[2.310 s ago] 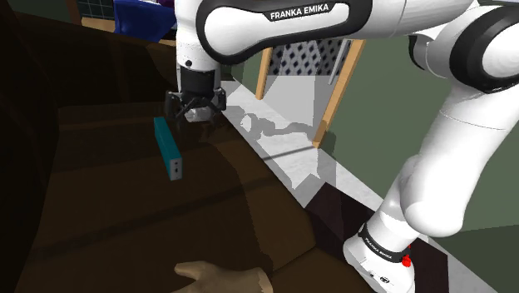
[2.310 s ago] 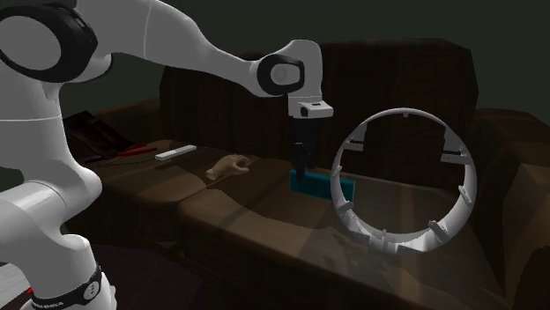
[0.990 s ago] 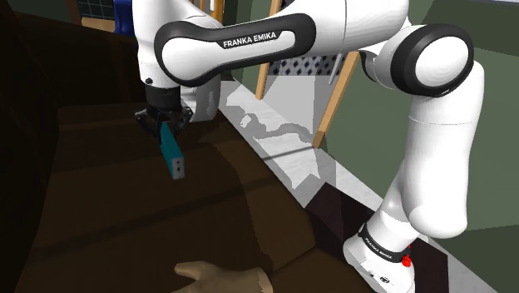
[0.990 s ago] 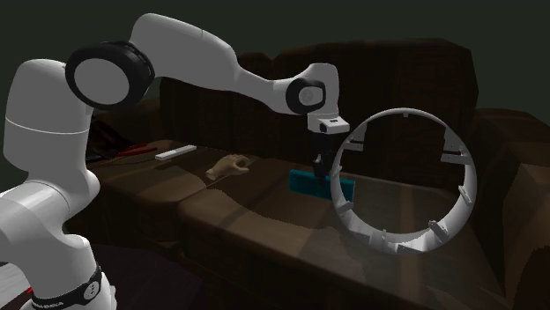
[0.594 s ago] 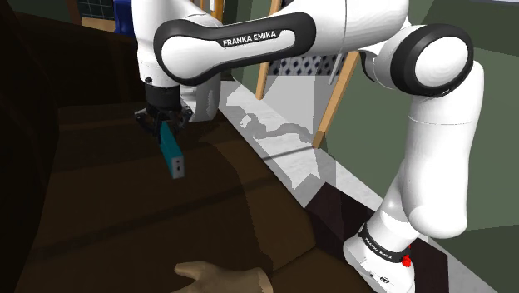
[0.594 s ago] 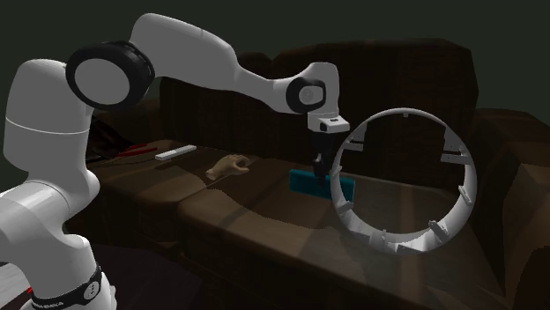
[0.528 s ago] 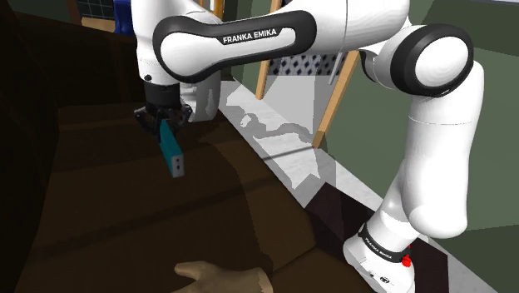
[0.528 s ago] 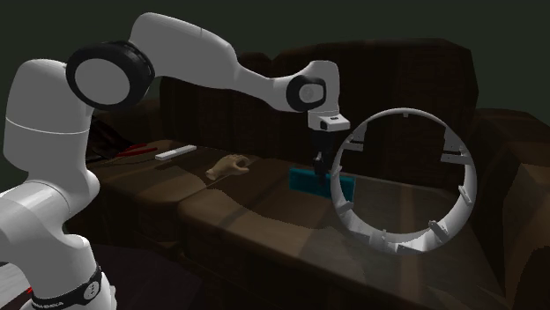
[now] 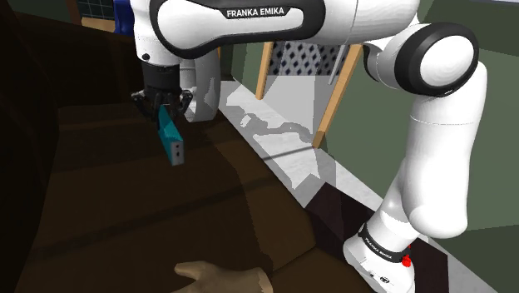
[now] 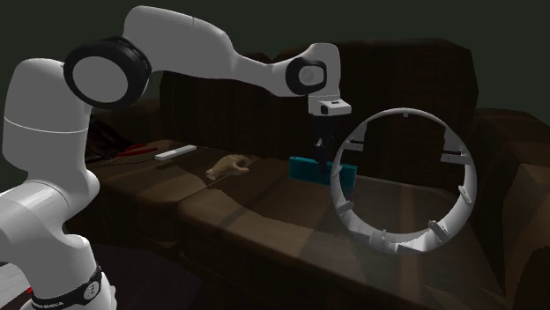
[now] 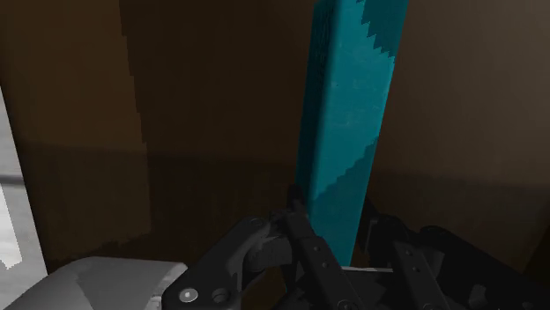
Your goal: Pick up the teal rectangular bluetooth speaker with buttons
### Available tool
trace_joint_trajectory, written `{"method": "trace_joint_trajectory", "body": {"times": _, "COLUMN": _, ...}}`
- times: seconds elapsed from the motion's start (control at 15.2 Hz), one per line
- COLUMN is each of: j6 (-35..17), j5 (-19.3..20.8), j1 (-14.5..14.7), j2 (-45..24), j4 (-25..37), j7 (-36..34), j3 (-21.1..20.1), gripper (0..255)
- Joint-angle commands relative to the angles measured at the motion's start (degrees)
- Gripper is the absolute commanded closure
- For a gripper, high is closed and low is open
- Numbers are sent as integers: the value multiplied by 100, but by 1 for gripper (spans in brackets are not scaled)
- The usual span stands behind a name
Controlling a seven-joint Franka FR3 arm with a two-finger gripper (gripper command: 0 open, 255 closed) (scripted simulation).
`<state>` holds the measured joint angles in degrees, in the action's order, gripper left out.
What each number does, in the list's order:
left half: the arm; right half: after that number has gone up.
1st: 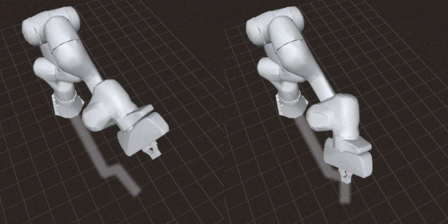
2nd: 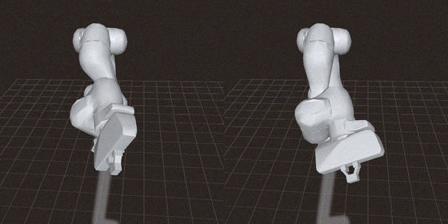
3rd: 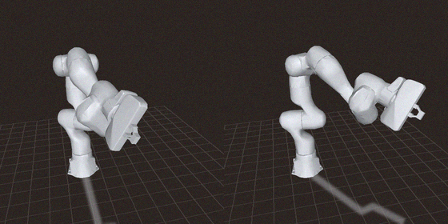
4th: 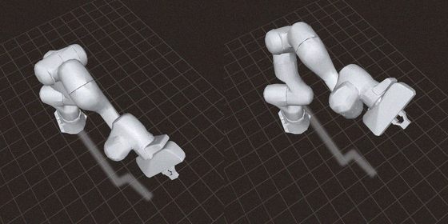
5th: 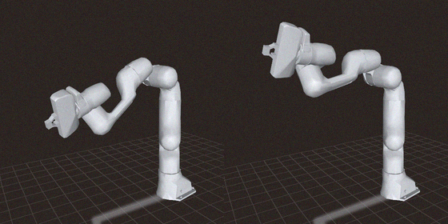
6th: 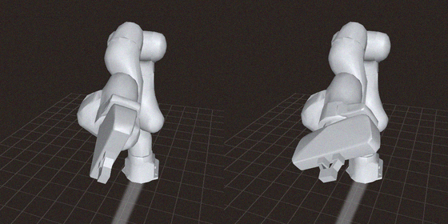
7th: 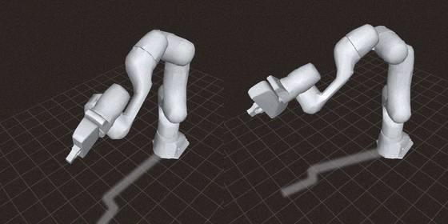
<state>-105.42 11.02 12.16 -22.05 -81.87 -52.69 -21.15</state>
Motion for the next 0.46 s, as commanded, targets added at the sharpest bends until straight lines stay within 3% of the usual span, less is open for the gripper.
{"method": "trace_joint_trajectory", "body": {"times": 0.0, "j6": 157, "j5": -1, "j1": 16, "j2": -14, "j4": 173, "j7": 13, "j3": -3, "gripper": 255}}
{"method": "trace_joint_trajectory", "body": {"times": 0.4, "j6": 486, "j5": -3, "j1": 50, "j2": -34, "j4": 524, "j7": 38, "j3": -11, "gripper": 255}}
